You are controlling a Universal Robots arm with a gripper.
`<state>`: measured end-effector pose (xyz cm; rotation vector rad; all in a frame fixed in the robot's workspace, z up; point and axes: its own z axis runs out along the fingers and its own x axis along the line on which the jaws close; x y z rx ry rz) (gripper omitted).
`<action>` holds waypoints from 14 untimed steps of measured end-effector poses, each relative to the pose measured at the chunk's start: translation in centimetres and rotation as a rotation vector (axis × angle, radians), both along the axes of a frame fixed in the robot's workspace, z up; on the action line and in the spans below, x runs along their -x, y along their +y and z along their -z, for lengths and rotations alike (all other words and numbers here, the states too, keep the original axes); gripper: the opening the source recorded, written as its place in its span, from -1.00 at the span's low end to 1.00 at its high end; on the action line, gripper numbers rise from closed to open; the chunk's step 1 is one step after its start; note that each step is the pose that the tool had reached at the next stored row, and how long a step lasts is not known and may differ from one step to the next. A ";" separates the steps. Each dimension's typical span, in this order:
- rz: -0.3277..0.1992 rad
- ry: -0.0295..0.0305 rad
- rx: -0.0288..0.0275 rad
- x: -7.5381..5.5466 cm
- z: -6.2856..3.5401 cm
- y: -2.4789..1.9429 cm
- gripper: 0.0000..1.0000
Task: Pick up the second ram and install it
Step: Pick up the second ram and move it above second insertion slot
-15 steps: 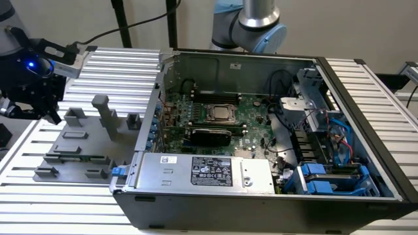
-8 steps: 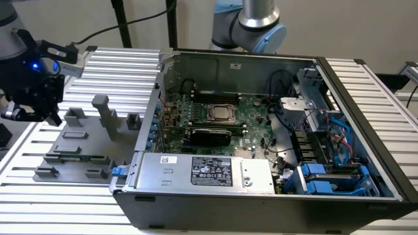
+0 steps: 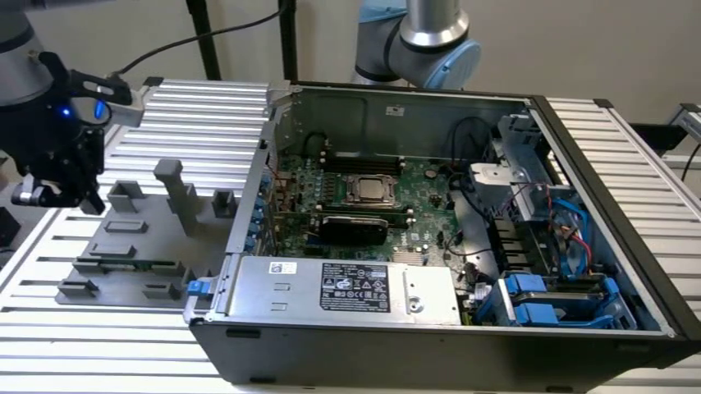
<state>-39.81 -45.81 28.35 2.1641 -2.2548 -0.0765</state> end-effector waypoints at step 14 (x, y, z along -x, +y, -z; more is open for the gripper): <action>-0.035 -0.0110 0.0002 -0.9 1.99 -0.58 -0.79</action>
